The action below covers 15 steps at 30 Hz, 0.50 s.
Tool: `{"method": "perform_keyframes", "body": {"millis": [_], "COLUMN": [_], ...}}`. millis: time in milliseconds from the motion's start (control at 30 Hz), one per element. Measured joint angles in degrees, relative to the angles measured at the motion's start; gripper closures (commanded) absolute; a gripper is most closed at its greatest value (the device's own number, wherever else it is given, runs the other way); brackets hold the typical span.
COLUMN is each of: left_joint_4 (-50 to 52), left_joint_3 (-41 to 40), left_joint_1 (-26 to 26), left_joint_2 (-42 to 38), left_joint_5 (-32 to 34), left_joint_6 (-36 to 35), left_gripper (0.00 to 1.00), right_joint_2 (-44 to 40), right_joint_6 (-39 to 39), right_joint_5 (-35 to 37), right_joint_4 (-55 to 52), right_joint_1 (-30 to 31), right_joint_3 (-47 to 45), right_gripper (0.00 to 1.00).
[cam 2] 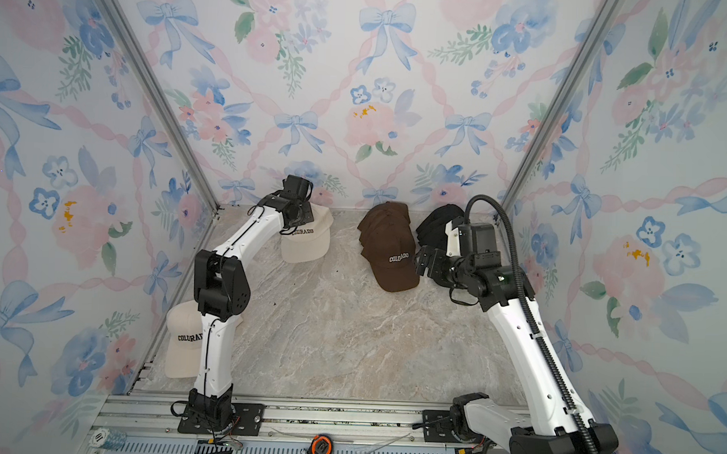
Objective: Stack the baseball caps by color
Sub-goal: Move the baseball cap to the center of the board.
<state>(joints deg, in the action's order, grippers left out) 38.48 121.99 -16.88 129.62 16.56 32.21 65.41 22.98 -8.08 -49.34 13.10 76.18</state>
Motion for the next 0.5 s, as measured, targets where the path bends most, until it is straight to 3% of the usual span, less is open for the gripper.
{"method": "perform_keyframes", "body": {"millis": [467,500], "left_joint_4": [1.0,1.1], "left_joint_3": [3.6,4.1], "left_joint_1": [-0.5,-0.5], "left_joint_2": [5.6,5.8], "left_joint_5": [0.2,0.1], "left_joint_6": [0.0,0.0], "left_gripper": [1.0,0.9], "right_joint_2": [-1.7,-1.2], "right_joint_6": [0.4,0.4], "right_joint_5": [1.3,1.3], "right_joint_4": [-3.6,-3.6], "right_joint_1": [-0.7,-0.7], "right_joint_3": [-0.2,-0.1], "right_gripper": [0.04,0.04]}}
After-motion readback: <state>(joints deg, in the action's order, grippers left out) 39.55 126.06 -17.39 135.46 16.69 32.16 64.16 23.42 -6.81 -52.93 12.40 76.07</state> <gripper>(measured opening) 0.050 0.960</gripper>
